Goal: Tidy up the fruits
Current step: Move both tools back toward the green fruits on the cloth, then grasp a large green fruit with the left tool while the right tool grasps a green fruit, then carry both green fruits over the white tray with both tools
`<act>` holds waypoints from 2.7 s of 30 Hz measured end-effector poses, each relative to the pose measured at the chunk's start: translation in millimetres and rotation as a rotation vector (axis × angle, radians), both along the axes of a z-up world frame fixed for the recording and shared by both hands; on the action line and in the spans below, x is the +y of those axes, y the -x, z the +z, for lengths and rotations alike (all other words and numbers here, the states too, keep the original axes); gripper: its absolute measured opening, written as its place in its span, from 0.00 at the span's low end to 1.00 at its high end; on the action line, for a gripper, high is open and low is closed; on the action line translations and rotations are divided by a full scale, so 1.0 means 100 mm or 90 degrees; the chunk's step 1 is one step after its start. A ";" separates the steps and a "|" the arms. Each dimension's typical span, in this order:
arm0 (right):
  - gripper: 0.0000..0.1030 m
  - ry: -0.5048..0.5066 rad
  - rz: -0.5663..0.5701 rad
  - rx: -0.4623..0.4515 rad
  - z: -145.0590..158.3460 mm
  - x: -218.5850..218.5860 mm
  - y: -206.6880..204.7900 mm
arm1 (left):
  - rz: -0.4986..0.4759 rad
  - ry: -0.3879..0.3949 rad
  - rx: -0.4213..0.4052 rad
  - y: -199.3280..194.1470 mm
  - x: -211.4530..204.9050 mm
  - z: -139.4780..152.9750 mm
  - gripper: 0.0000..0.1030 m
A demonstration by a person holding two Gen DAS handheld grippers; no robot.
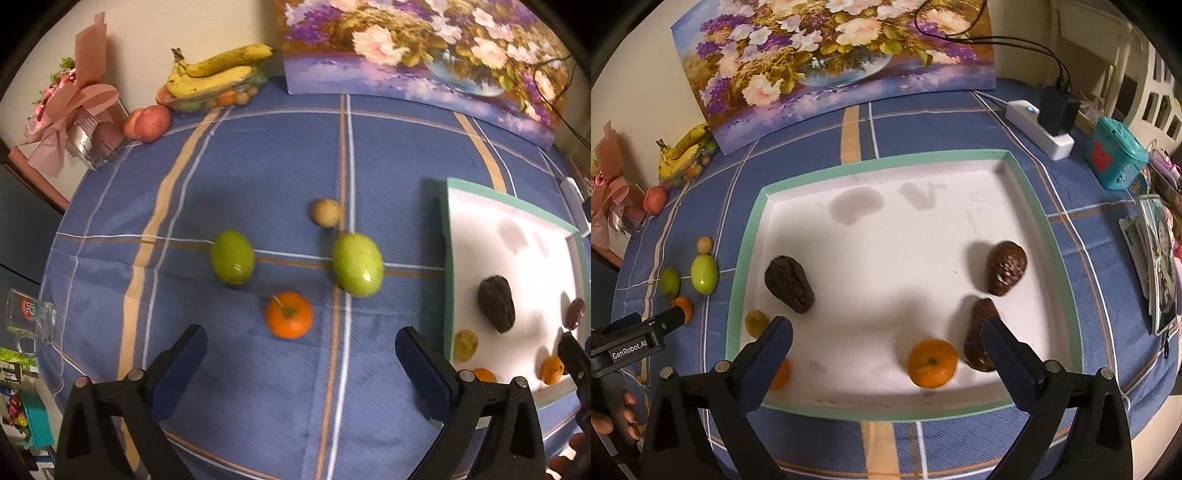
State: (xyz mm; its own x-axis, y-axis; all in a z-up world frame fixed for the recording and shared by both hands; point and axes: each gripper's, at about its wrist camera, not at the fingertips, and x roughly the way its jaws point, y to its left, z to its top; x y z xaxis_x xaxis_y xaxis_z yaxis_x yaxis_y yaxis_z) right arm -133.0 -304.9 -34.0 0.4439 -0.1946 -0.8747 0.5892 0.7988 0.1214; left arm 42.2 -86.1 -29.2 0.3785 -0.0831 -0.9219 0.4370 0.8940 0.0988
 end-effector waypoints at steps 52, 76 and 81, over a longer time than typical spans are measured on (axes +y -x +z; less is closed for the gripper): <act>0.53 -0.022 0.247 -0.024 -0.30 1.26 -1.70 | 0.143 0.144 0.112 -1.08 0.64 -0.45 0.66; 0.39 -0.056 0.265 -0.036 -0.25 1.31 -1.78 | 0.158 0.176 0.090 -1.09 0.69 -0.19 0.40; 0.39 -0.051 0.255 -0.051 -0.05 1.24 -1.70 | 0.158 0.169 0.048 -1.07 0.68 0.03 0.40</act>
State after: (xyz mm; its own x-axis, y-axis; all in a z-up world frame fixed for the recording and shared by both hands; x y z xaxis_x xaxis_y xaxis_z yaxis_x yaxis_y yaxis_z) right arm 36.6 -180.8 -39.0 0.5376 0.0740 -0.8399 0.2204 0.9492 0.2247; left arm 149.7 -17.6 -26.2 0.3486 -0.2377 -0.9066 0.2014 0.9637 -0.1752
